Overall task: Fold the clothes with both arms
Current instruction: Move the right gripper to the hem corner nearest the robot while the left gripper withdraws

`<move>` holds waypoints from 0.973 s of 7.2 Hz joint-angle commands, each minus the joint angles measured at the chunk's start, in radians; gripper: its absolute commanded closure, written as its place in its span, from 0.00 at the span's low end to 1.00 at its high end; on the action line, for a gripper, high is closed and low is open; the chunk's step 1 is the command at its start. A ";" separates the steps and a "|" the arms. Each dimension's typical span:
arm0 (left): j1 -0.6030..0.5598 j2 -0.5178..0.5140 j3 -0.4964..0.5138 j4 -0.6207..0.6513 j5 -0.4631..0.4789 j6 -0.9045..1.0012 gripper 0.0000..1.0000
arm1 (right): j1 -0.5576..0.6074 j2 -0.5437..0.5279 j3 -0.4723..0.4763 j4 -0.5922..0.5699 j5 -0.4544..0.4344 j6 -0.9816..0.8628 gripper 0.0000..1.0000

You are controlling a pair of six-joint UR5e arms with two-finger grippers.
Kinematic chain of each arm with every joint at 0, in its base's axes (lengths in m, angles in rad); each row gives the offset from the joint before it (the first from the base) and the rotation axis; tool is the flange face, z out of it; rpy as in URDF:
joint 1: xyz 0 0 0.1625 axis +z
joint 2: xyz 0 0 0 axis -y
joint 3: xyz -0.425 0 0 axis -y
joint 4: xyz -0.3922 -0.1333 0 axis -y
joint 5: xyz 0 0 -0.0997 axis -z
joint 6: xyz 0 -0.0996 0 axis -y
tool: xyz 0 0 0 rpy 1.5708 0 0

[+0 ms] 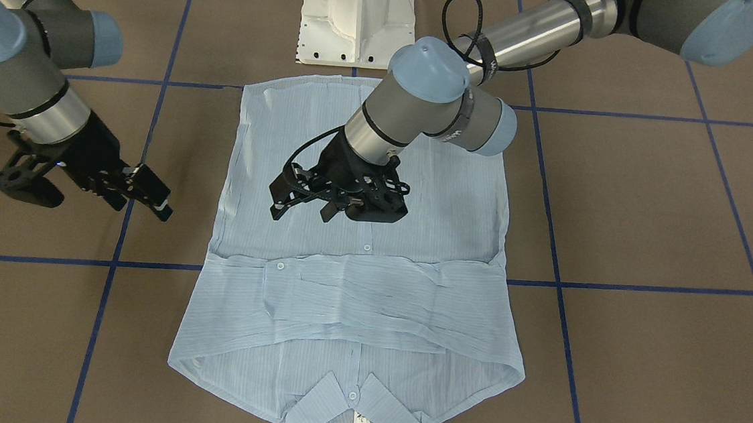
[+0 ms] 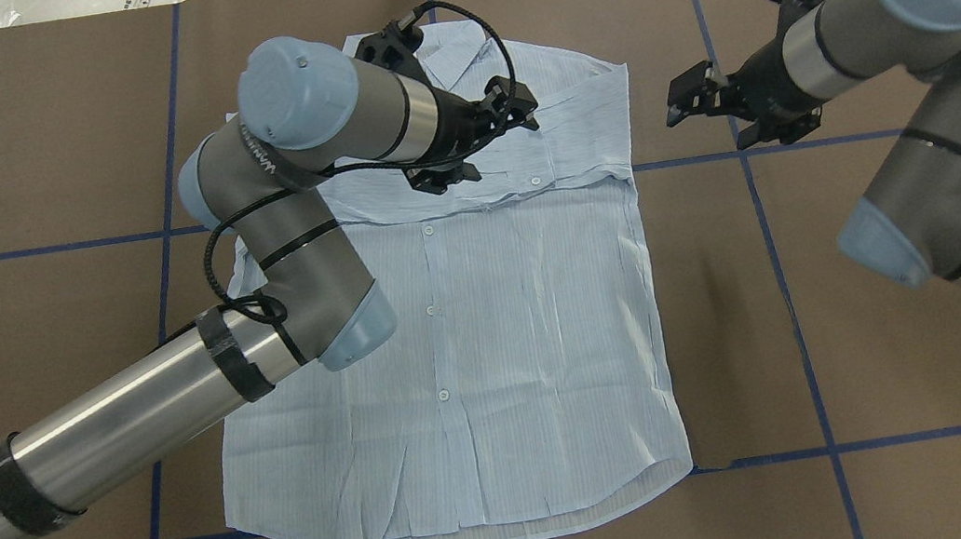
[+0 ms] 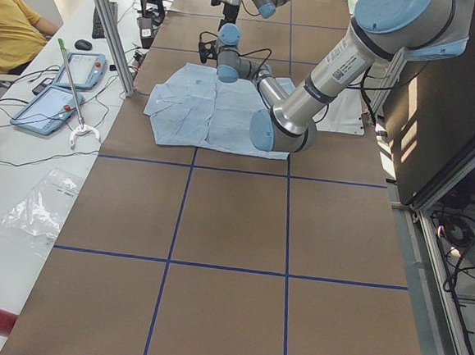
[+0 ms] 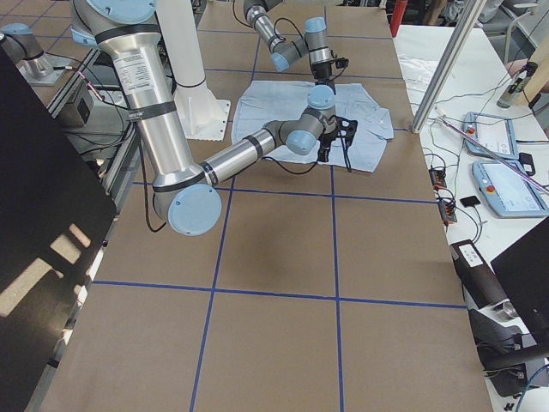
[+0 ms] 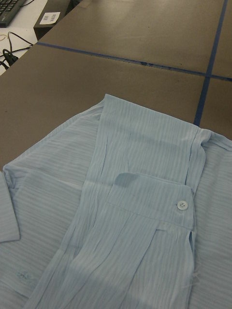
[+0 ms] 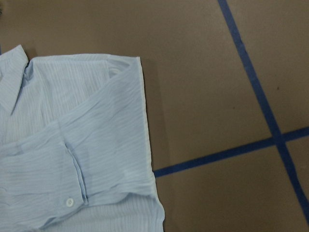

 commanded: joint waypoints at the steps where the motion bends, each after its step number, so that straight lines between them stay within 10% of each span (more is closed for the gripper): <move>1: -0.005 0.156 -0.137 -0.003 -0.006 0.119 0.07 | -0.206 -0.034 0.147 -0.169 -0.187 0.114 0.01; 4: -0.028 0.317 -0.275 0.006 -0.098 0.231 0.11 | -0.563 -0.118 0.271 -0.191 -0.508 0.460 0.01; 7: -0.040 0.372 -0.311 0.005 -0.109 0.241 0.11 | -0.727 -0.195 0.293 -0.191 -0.627 0.608 0.02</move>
